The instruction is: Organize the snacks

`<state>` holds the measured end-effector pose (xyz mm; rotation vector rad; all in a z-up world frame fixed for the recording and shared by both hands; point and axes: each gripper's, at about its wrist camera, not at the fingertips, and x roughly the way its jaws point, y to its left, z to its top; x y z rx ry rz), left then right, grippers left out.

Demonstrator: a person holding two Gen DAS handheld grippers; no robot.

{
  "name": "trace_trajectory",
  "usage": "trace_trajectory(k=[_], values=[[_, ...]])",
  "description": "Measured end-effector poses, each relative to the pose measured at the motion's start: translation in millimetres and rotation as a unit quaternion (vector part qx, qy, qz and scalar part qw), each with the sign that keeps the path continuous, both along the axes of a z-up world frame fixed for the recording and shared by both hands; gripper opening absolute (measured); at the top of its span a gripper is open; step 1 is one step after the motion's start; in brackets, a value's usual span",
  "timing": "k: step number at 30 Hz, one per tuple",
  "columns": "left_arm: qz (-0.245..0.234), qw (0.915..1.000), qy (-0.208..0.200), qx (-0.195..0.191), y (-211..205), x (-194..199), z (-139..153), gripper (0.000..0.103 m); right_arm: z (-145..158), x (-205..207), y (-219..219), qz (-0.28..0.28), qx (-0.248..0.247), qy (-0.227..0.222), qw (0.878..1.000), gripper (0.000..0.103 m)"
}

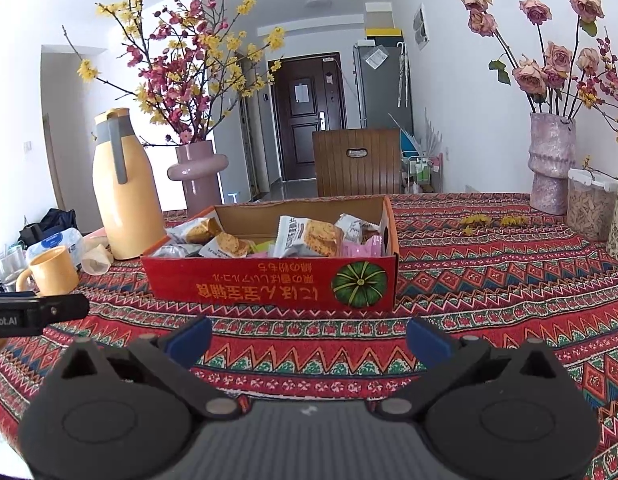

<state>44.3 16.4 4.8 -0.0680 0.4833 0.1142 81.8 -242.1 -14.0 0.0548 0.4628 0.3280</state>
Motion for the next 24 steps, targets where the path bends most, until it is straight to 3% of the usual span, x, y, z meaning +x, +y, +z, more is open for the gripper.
trace_trajectory(k=[24], values=[[-0.008, 0.9999, -0.003, 0.006, -4.6, -3.6, 0.1, 0.103, -3.6, 1.0, -0.5, 0.0, -0.001, 0.005, 1.0, 0.103]])
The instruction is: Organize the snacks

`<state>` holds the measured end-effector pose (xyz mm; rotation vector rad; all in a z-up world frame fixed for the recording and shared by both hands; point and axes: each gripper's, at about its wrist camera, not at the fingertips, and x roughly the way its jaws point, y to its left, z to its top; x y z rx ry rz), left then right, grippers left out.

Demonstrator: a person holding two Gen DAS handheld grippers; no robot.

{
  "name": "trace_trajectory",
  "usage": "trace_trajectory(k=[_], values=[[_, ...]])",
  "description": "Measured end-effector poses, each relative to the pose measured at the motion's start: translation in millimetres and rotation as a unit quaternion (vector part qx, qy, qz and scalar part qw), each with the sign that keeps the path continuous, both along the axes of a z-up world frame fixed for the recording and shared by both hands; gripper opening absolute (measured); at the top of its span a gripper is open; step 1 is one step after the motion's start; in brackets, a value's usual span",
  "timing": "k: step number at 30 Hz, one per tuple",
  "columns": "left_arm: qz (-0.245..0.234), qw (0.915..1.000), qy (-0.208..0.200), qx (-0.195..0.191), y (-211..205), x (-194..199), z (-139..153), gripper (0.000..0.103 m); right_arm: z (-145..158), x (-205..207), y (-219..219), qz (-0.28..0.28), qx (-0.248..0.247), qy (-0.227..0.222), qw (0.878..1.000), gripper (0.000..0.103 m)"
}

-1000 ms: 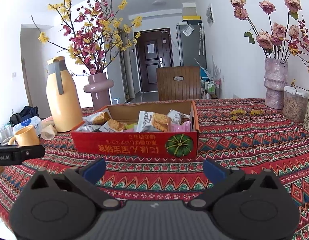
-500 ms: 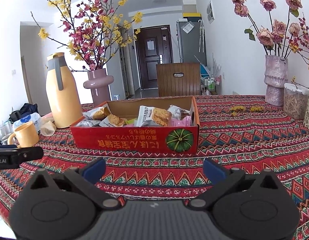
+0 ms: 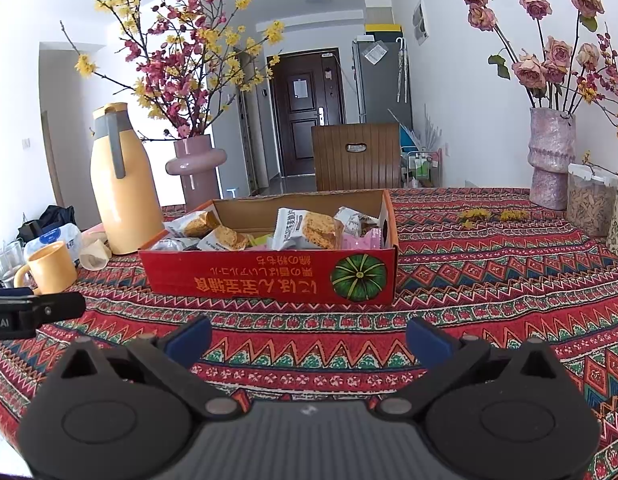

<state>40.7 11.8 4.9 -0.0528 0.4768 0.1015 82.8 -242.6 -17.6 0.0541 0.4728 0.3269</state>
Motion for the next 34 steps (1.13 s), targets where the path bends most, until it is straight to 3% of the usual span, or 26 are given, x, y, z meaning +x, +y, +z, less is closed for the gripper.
trace_trajectory(k=[34], values=[[-0.009, 0.9999, -0.01, 0.003, -1.7, -2.7, -0.2, 0.103, -8.0, 0.3, -1.8, -0.002, 0.001, 0.005, 1.0, 0.103]])
